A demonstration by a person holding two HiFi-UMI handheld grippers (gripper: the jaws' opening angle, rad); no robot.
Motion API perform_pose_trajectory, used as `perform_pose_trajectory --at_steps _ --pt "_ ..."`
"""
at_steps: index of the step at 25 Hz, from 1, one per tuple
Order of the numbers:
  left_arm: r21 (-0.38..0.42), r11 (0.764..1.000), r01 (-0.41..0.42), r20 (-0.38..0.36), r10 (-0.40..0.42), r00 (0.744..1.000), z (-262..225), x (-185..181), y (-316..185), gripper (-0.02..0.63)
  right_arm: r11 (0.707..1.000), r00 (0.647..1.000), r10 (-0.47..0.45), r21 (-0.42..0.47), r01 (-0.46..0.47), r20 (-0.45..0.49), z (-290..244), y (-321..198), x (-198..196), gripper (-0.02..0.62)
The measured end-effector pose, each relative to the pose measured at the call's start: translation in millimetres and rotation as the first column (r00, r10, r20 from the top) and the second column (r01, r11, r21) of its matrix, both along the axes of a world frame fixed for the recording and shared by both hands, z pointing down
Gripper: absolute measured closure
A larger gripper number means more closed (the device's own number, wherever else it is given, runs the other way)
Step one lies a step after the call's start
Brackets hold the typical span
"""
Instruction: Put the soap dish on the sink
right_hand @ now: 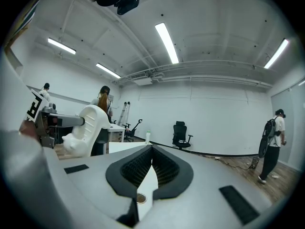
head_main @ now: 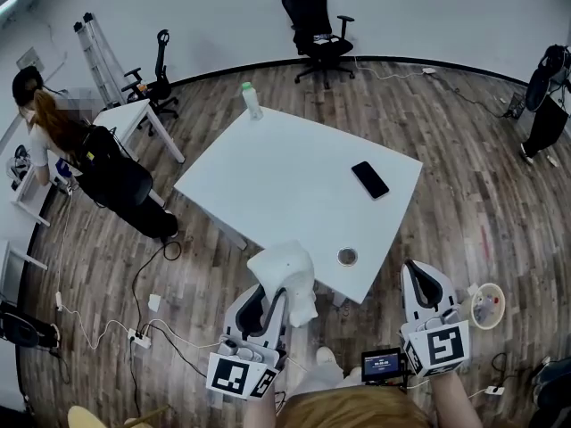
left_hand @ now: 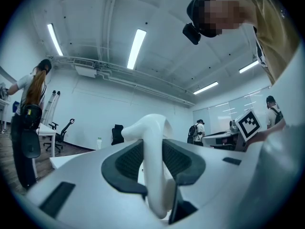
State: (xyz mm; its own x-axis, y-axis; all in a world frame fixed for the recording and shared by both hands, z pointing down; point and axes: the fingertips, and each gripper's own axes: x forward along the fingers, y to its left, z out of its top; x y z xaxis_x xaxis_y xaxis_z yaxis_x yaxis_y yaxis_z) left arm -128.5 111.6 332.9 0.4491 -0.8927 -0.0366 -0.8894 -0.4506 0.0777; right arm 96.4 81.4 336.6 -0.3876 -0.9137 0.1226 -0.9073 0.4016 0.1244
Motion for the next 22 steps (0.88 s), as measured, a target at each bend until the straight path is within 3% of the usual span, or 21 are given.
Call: perform_pose_trajectory --at_steps 12,22 --pt "-0.017 0.999 -0.029 -0.011 0.029 1.000 11 -16 -47 0.477 0.999 0.999 -0.022 0.024 0.023 -0.037 -8 -38 -31 0.588" --pt "-0.019 1.000 0.011 0.008 -0.011 1.000 12 -5 -121 0.477 0.997 0.997 -0.072 0.014 0.072 0.000 -1 -118 -23 0.588"
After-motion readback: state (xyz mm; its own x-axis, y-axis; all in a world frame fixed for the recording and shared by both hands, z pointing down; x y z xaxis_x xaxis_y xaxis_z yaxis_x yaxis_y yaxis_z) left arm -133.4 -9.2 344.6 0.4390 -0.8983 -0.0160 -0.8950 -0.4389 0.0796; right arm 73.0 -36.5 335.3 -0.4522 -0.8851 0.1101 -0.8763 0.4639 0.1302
